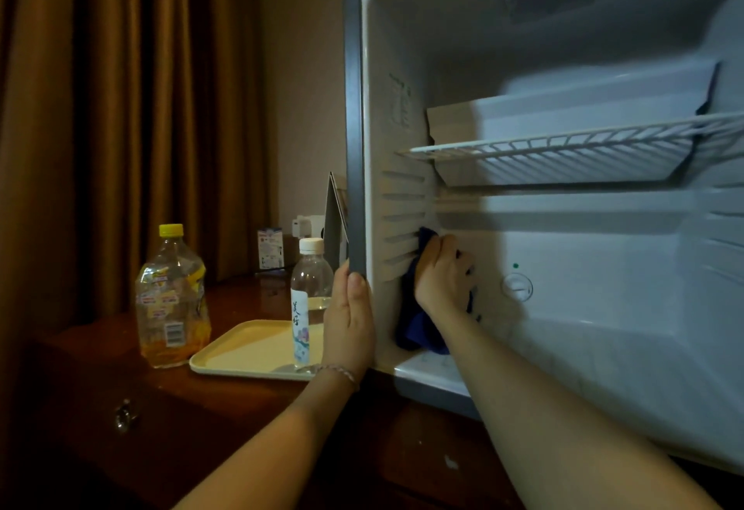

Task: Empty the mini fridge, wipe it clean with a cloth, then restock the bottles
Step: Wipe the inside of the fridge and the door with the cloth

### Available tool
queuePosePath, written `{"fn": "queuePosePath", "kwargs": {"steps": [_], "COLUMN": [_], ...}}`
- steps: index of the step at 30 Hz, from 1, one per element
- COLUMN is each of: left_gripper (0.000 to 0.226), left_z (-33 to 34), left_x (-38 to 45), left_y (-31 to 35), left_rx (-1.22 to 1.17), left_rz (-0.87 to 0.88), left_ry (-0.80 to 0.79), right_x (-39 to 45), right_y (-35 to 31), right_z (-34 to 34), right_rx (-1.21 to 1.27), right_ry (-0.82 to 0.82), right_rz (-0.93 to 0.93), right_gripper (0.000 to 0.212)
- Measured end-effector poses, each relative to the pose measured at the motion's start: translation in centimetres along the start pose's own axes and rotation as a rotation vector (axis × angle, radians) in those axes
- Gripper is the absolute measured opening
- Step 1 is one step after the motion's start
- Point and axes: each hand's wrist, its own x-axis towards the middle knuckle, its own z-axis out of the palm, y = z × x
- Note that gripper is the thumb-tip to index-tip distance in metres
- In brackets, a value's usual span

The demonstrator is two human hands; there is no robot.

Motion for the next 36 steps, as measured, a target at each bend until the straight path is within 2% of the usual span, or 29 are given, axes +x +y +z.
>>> {"fn": "queuePosePath", "kwargs": {"steps": [2,6,11,15,18,22,26,30,31,34,36], "left_gripper": [0.037,0.063,0.056,0.046,0.065,0.089,0.067,0.063,0.061,0.035,0.039], "left_z": [-0.1,-0.2,-0.2,-0.3,-0.1,-0.2,-0.3,-0.2,-0.2,-0.4,-0.4], "left_x": [0.1,0.1,0.2,0.1,0.2,0.0,0.0,0.0,0.1,-0.1,-0.1], "left_y": [-0.1,-0.6,-0.3,-0.3,-0.8,-0.4,-0.3,-0.1,-0.2,0.2,0.2], "left_rx": [0.023,0.007,-0.023,-0.040,-0.048,-0.027,-0.040,-0.054,-0.056,-0.057,-0.066], "left_rz": [-0.008,0.013,0.014,0.023,-0.016,-0.054,-0.078,-0.097,-0.099,-0.110,-0.090], "left_ry": [0.000,-0.008,-0.020,-0.030,-0.037,-0.053,-0.049,-0.048,-0.057,-0.070,-0.068], "right_x": [-0.7,-3.5,-6.0,-4.9,-2.5,0.7,2.6,3.2,3.2,2.4,1.0], "right_y": [0.0,-1.0,-2.1,-4.2,-6.3,-7.8,-6.4,-5.7,-5.7,-5.3,-4.9], "right_z": [-0.4,-1.2,-1.5,-2.7,-2.6,-1.5,-1.0,-0.9,-1.0,-1.2,-1.2], "right_rx": [-0.056,-0.053,-0.015,0.030,0.054,0.002,-0.077,-0.096,-0.090,-0.048,0.000], "right_ry": [-0.049,-0.043,0.078,0.152,0.194,0.248,0.202,0.166,0.149,0.117,0.136], "right_rz": [-0.008,-0.103,-0.324,-0.515,-0.595,-0.554,-0.430,-0.395,-0.392,-0.420,-0.508], "right_gripper": [0.041,0.035,0.033,0.027,0.027,0.031,0.032,0.032,0.032,0.029,0.026]}}
